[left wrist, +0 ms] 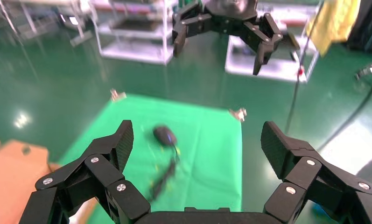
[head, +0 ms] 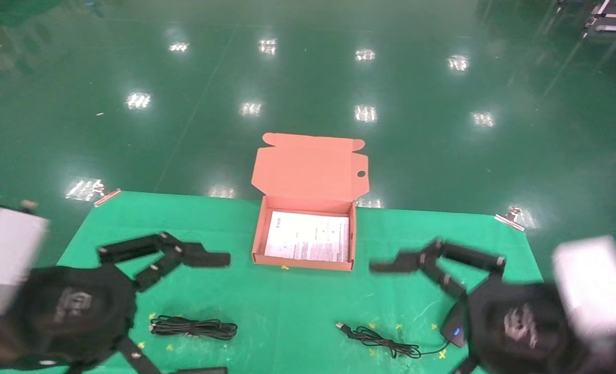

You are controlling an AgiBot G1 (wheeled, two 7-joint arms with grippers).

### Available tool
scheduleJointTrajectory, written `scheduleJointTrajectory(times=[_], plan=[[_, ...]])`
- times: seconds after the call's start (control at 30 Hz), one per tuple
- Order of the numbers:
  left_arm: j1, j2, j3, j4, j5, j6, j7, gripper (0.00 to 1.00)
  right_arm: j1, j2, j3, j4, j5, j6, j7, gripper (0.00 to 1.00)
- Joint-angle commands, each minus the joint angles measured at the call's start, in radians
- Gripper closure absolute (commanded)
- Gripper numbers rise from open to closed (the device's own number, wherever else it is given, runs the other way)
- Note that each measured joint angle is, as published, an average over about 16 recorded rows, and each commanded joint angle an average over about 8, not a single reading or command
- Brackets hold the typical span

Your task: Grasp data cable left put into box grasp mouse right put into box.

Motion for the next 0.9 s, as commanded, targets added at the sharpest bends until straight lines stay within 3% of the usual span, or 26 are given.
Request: scheduleJointTrajectory(times=[0.03,0.53,0.9], plan=[[-0.028,0.005,0.021,0.001,0.040,0.011,-0.011,0.00,0.027,0.009,-0.017,0.016,-0.062,-0.017,-0.019,0.00],[-0.311,0.132,0.327,0.012,0.484,0.034,-0.071,0.00,0.354,-0.070,-0.411,0.033,-0.507,-0.026,-0.400,0.00],[-0.352,0.223,0.474,0.029,0.790,-0.033,-0.050,0.00,0.355,-0.130,-0.539,0.030,-0.736,0.079,-0.433,0.00]])
